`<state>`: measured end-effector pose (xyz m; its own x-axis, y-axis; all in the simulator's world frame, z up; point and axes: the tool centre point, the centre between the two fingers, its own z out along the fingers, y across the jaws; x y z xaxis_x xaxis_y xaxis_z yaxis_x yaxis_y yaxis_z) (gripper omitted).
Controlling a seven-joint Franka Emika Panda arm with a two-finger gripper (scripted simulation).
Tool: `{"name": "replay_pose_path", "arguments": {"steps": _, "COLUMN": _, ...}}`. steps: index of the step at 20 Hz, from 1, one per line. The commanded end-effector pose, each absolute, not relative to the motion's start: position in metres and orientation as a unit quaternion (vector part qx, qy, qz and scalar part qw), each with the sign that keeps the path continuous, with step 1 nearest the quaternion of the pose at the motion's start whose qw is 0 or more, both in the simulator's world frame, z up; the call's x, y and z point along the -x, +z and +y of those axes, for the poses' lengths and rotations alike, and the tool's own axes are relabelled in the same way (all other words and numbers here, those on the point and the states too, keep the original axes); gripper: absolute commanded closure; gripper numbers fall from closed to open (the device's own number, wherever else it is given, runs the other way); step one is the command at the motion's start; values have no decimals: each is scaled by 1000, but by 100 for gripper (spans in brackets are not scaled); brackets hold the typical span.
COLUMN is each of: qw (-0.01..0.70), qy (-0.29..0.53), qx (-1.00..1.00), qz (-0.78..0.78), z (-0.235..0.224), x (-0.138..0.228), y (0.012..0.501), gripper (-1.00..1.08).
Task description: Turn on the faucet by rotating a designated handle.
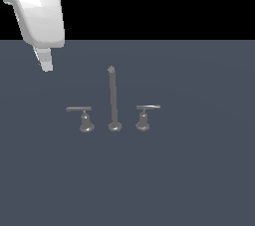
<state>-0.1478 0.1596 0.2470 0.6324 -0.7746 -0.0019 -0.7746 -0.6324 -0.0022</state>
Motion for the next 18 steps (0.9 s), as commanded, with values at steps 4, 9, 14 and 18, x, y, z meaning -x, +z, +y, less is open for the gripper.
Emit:
{"name": "replay_pose_path", "arguments": {"steps": 4, "qw": 3, "qy": 1, "qx": 882, "qz": 471, "z": 168, "x": 129, "y": 224, "gripper": 108}}
{"name": "replay_pose_path", "arguments": {"steps": 9, "qw": 4, "qy": 1, "qx": 863, "qz": 505, "z": 173, "x": 113, "y": 205, "gripper": 108}}
{"name": "replay_pose_path", "arguments": {"steps": 14, "qw": 4, "qy": 1, "qx": 843, "qz": 537, "z": 177, "x": 97, "y": 186, "gripper": 108}}
{"name": "replay_pose_path", "arguments": {"steps": 18, "qw": 3, "qy": 1, "qx": 827, "qz": 563, "z": 178, "x": 84, "y": 171, "gripper": 108}}
